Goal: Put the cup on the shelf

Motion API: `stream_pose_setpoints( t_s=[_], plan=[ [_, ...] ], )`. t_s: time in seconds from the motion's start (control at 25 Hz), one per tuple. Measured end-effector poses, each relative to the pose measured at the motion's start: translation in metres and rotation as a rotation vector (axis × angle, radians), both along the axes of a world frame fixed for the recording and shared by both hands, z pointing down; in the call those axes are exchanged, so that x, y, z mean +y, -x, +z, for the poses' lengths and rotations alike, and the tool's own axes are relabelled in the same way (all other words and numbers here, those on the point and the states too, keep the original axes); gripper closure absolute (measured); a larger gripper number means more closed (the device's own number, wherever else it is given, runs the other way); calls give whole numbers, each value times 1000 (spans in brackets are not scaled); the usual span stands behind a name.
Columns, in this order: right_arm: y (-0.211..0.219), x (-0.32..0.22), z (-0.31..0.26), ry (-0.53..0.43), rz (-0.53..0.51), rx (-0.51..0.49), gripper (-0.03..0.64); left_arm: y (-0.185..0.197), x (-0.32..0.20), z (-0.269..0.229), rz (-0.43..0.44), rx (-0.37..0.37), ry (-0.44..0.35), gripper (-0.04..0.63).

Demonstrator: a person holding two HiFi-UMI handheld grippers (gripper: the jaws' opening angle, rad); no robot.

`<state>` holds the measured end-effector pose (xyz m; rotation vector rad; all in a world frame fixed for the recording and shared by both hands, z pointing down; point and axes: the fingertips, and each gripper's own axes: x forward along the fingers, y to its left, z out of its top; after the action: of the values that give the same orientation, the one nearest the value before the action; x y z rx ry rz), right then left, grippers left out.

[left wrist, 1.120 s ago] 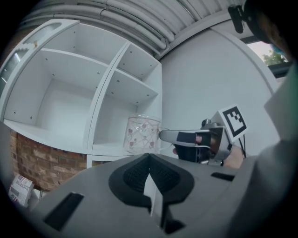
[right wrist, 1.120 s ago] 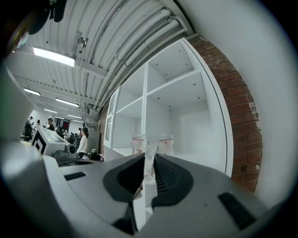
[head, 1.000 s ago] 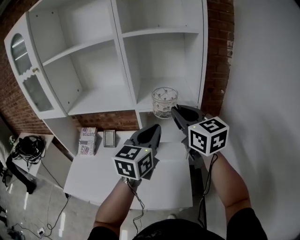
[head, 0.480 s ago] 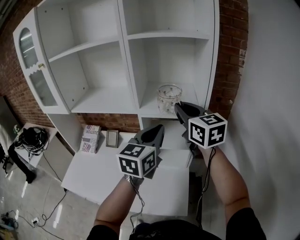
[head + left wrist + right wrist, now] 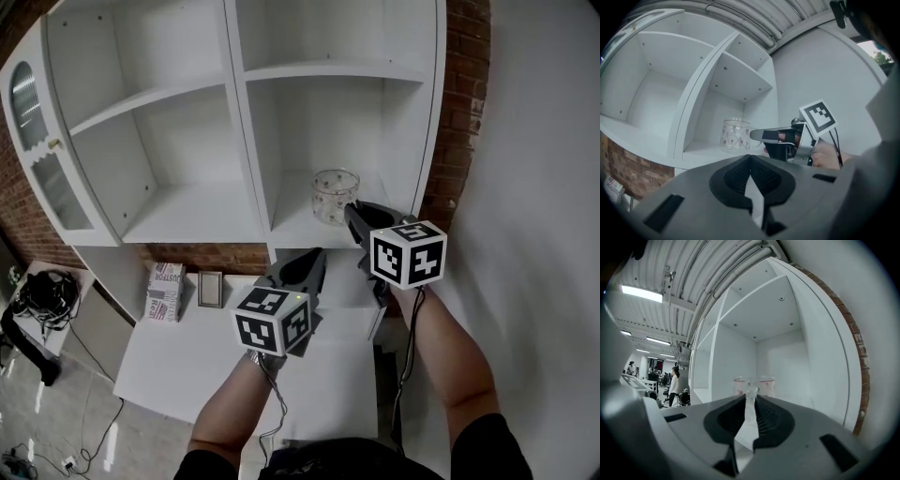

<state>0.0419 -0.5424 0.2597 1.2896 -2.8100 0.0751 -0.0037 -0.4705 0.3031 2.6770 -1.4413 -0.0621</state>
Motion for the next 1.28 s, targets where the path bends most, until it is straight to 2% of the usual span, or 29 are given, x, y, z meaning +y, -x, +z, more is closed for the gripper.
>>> stream_pose_setpoints(
  t_s=[0.32, 0.76, 1.08, 1.28],
  plan=[
    [6, -26, 3, 26, 96, 4, 580, 9, -23, 1, 80, -8, 6, 591],
    [8, -38, 4, 37, 229, 69, 580, 10, -33, 0, 192, -22, 8, 591],
    [8, -38, 7, 29, 290, 65, 575, 10, -33, 4, 248, -27, 16, 591],
    [8, -38, 8, 26, 294, 59, 575, 11, -34, 5, 261, -31, 19, 591]
  ],
)
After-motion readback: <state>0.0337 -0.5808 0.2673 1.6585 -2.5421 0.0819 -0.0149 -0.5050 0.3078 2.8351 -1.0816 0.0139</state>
